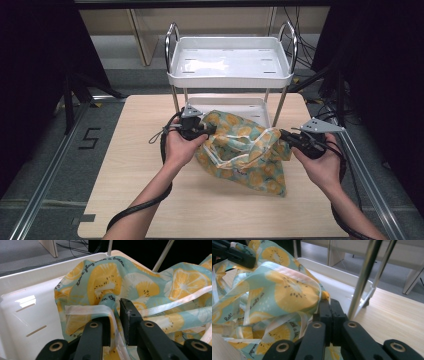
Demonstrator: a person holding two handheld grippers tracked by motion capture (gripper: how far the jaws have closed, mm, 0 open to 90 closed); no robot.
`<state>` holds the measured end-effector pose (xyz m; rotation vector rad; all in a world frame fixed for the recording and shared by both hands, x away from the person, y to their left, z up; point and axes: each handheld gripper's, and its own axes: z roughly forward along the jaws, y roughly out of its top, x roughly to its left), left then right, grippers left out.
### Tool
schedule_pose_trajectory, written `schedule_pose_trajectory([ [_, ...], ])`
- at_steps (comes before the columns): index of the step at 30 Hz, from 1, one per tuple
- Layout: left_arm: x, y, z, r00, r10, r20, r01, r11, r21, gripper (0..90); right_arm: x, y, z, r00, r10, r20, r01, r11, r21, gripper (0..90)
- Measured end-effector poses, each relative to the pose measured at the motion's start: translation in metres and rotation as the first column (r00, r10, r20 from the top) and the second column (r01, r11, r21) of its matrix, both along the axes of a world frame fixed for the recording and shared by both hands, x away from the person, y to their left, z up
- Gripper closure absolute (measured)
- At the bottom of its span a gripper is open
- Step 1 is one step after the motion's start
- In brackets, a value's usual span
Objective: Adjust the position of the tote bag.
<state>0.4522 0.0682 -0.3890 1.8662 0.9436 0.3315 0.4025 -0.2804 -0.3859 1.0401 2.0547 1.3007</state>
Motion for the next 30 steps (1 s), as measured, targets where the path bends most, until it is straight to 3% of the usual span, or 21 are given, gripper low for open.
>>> schedule_pose_trajectory([
  [2, 0.001, -0.003, -0.002, 1.0000, 0.003, 0.002, -0.003, 0.9999, 0.012, 77.9, 0.000, -0.002, -0.004, 0.9995, -0.019, -0.027, 0.019, 1.000, 0.003, 90.0],
  [5, 0.003, -0.003, -0.003, 1.0000, 0.003, -0.003, -0.003, 0.9999, 0.014, 75.8, 0.001, -0.003, -0.008, 0.9996, -0.019, -0.022, 0.019, 1.000, -0.003, 90.0],
  [6, 0.003, -0.003, -0.003, 1.0000, 0.003, -0.004, -0.003, 0.9998, 0.018, 73.3, 0.000, -0.005, -0.008, 0.9989, -0.018, -0.044, 0.017, 1.000, -0.016, 90.0],
  [7, 0.004, -0.003, -0.004, 0.9999, -0.004, -0.011, 0.005, 0.9996, 0.026, 70.9, 0.002, -0.006, -0.009, 0.9997, -0.014, -0.021, 0.014, 0.999, -0.034, 90.0],
  [8, 0.004, -0.001, -0.005, 0.9998, -0.013, -0.011, 0.014, 0.9989, 0.045, 68.4, 0.002, -0.005, -0.010, 0.9995, -0.022, -0.023, 0.022, 0.999, -0.024, 90.0],
  [9, 0.003, 0.000, -0.008, 0.9998, -0.018, -0.010, 0.019, 0.9991, 0.039, 62.4, 0.001, -0.005, -0.011, 0.9978, -0.033, -0.057, 0.033, 0.999, -0.007, 90.0],
  [10, 0.003, 0.000, -0.008, 0.9998, -0.018, -0.010, 0.019, 0.9991, 0.039, 58.6, 0.001, -0.005, -0.011, 0.9978, -0.033, -0.057, 0.033, 0.999, -0.007, 90.0],
  [11, 0.002, 0.005, -0.009, 0.9993, -0.037, -0.011, 0.037, 0.9978, 0.054, 53.6, 0.005, -0.008, -0.013, 0.9995, -0.029, -0.009, 0.028, 0.999, -0.037, 90.0],
  [12, 0.002, 0.005, -0.009, 0.9993, -0.037, -0.011, 0.037, 0.9978, 0.054, 50.8, 0.005, -0.008, -0.013, 0.9995, -0.029, -0.009, 0.028, 0.999, -0.037, 90.0],
  [13, 0.000, 0.007, -0.010, 0.9993, -0.029, -0.023, 0.030, 0.9989, 0.035, 50.8, 0.004, -0.008, -0.012, 0.9992, -0.028, -0.030, 0.027, 0.999, -0.033, 90.0],
  [15, -0.003, 0.014, -0.009, 0.9995, -0.027, -0.019, 0.027, 0.9989, 0.038, 40.6, 0.006, -0.009, -0.013, 0.9992, -0.031, -0.027, 0.030, 0.999, -0.036, 90.0],
  [16, -0.004, 0.017, -0.009, 0.9995, -0.029, -0.015, 0.029, 0.9990, 0.034, 40.6, 0.006, -0.009, -0.013, 0.9992, -0.031, -0.027, 0.030, 0.999, -0.036, 90.0],
  [17, -0.008, 0.025, -0.007, 0.9997, -0.023, -0.005, 0.023, 0.9990, 0.038, 35.3, 0.005, -0.008, -0.013, 0.9973, -0.044, -0.059, 0.043, 0.999, -0.028, 90.0],
  [22, -0.017, 0.044, -0.004, 0.9994, -0.028, 0.022, 0.026, 0.9977, 0.063, 32.0, 0.005, -0.007, -0.013, 0.9957, -0.057, -0.073, 0.055, 0.998, -0.027, 90.0],
  [23, -0.019, 0.048, -0.004, 0.9992, -0.035, 0.019, 0.034, 0.9969, 0.071, 33.9, 0.007, -0.007, -0.014, 0.9975, -0.065, -0.025, 0.065, 0.997, -0.034, 90.0],
  [26, -0.029, 0.055, -0.012, 0.9968, -0.080, 0.000, 0.080, 0.9886, 0.128, 37.3, 0.007, -0.007, -0.012, 0.9973, -0.052, -0.052, 0.050, 0.998, -0.034, 90.0],
  [27, -0.033, 0.054, -0.017, 0.9951, -0.098, -0.013, 0.099, 0.9840, 0.148, 37.9, 0.007, -0.006, -0.012, 0.9974, -0.061, -0.038, 0.059, 0.997, -0.039, 90.0],
  [28, -0.037, 0.052, -0.022, 0.9931, -0.114, -0.029, 0.117, 0.9804, 0.159, 37.9, 0.006, -0.006, -0.012, 0.9971, -0.052, -0.055, 0.050, 0.998, -0.043, 90.0],
  [29, -0.040, 0.050, -0.027, 0.9925, -0.114, -0.043, 0.120, 0.9800, 0.159, 36.9, 0.007, -0.004, -0.015, 0.9975, -0.062, -0.035, 0.061, 0.998, -0.028, 90.0],
  [30, -0.044, 0.043, -0.037, 0.9850, -0.159, -0.068, 0.170, 0.9637, 0.206, 35.6, 0.007, -0.004, -0.014, 0.9971, -0.048, -0.059, 0.046, 0.999, -0.028, 90.0],
])
